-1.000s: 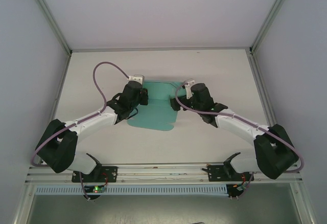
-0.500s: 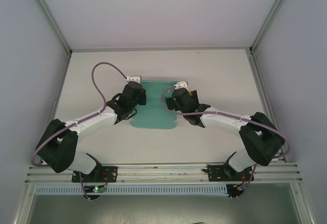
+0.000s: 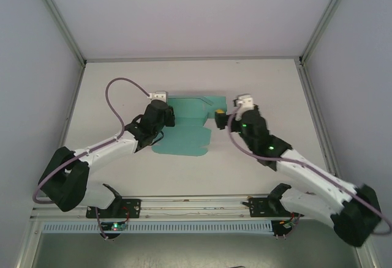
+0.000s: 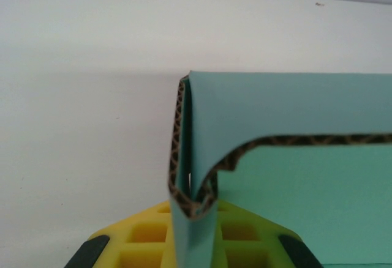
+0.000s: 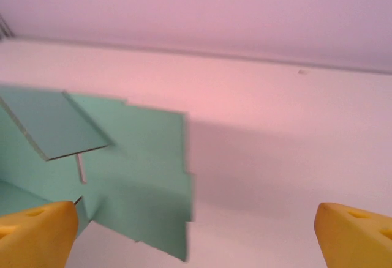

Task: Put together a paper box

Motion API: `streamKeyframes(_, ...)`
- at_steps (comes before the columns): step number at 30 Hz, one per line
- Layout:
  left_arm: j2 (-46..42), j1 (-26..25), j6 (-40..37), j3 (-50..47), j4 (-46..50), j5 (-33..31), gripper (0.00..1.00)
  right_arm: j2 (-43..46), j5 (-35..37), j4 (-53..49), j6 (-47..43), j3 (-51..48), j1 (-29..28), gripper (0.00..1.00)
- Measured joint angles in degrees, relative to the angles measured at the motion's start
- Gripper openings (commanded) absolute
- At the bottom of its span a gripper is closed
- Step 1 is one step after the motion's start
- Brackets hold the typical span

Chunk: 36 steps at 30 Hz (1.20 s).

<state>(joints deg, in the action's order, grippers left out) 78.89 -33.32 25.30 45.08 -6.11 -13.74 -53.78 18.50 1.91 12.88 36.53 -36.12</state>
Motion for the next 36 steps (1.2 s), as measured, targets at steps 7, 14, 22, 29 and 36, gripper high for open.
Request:
streamKeyframes(7, -1.77, 0.00, -0.85, -1.44, -1.42, 2.49, 0.00, 2.47, -14.84, -6.75, -0.04, 2.71, 21.16, 0.97)
streamKeyframes(14, -2.34, 0.00, -1.79, -2.54, -2.51, 3.72, 0.00, -12.94, -31.85, -7.69, 0.85, 6.47, 23.21, 0.94)
streamKeyframes(22, -2.34, -0.07, -2.36, -3.08, -2.91, 2.82, 0.00, -16.09, -48.63, -3.87, 2.38, 6.95, 22.34, 0.91)
streamKeyframes(29, -1.75, -0.07, -2.38, -2.25, -3.06, 2.78, 0.00, -17.11, -56.94, 1.36, 4.96, 6.93, 16.79, 0.88)
streamKeyframes(36, -1.03, -0.07, -2.40, -2.19, -2.62, 2.78, 0.00, -21.20, -54.45, 3.04, 5.18, 6.99, 10.60, 0.84)
